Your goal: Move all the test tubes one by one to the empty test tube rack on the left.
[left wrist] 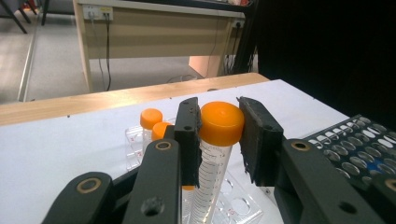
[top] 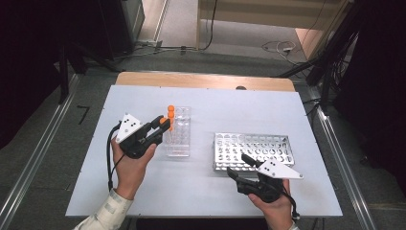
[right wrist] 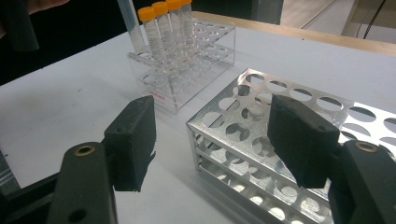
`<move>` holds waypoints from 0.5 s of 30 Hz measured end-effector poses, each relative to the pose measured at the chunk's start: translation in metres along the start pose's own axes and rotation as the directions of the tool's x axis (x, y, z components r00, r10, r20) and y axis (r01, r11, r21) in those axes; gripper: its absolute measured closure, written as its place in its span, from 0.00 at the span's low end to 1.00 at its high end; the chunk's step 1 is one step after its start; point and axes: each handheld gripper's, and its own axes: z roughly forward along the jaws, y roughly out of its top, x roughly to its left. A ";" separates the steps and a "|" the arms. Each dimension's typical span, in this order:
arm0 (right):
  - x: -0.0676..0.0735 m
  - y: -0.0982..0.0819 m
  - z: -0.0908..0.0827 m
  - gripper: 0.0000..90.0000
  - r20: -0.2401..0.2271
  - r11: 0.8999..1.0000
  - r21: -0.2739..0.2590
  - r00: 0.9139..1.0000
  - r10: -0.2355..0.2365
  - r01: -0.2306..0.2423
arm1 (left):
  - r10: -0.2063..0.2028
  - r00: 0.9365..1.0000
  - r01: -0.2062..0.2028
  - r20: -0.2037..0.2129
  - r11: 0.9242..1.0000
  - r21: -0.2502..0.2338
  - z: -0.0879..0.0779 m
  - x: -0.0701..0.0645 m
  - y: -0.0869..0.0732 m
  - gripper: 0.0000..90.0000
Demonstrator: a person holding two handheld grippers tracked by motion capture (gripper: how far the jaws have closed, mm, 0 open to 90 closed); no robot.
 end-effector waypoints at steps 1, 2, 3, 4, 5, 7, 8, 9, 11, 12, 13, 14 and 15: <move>0.000 0.000 0.000 0.35 0.001 1.000 -0.001 1.000 0.001 -0.001 | 0.001 1.000 -0.001 -0.002 1.000 0.006 0.001 0.000 -0.001 0.78; 0.000 0.000 0.000 0.35 0.001 1.000 -0.002 1.000 0.000 0.000 | 0.002 1.000 -0.002 -0.004 1.000 0.009 0.002 0.001 -0.003 0.78; -0.001 0.000 0.000 0.35 0.001 1.000 -0.001 1.000 0.000 0.000 | 0.001 1.000 -0.001 -0.005 1.000 0.016 0.004 0.001 -0.005 0.78; -0.001 0.000 0.000 0.35 0.001 1.000 -0.001 1.000 0.000 0.000 | 0.002 1.000 -0.002 -0.008 1.000 0.024 0.005 0.001 -0.008 0.78; 0.000 0.000 0.000 0.35 0.000 1.000 -0.001 1.000 0.001 -0.001 | 0.004 1.000 -0.004 -0.012 1.000 0.031 0.007 0.001 -0.011 0.78; 0.000 0.000 0.000 0.35 -0.003 1.000 0.000 1.000 0.001 -0.001 | 0.008 1.000 -0.007 -0.016 0.999 0.041 0.009 0.001 -0.015 0.78; 0.000 0.000 0.000 0.35 -0.002 1.000 0.001 1.000 0.001 -0.001 | 0.010 1.000 -0.009 -0.017 0.999 0.048 0.011 0.001 -0.018 0.78; 0.000 -0.001 0.000 0.35 -0.002 1.000 0.003 1.000 0.001 -0.001 | 0.014 1.000 -0.013 -0.021 0.999 0.051 0.012 0.000 -0.020 0.77; 0.000 -0.001 0.001 0.35 -0.004 1.000 0.005 1.000 -0.001 0.001 | 0.030 0.999 -0.028 -0.029 0.997 0.067 0.014 -0.001 -0.024 0.77; 0.001 -0.001 0.001 0.35 -0.004 1.000 0.005 1.000 -0.001 0.001 | 0.034 0.999 -0.031 -0.034 0.997 0.073 0.015 -0.001 -0.025 0.78; 0.001 -0.001 0.002 0.35 -0.004 1.000 0.005 1.000 0.000 0.000 | 0.036 0.999 -0.034 -0.036 0.997 0.076 0.015 -0.002 -0.026 0.77; 0.001 -0.001 0.001 0.35 -0.005 1.000 0.006 1.000 -0.002 0.002 | 0.043 0.998 -0.039 -0.041 0.996 0.080 0.016 -0.002 -0.027 0.77; 0.001 -0.001 0.001 0.35 -0.005 1.000 0.006 1.000 -0.002 0.002 | 0.044 0.998 -0.041 -0.041 0.996 0.081 0.016 -0.003 -0.028 0.77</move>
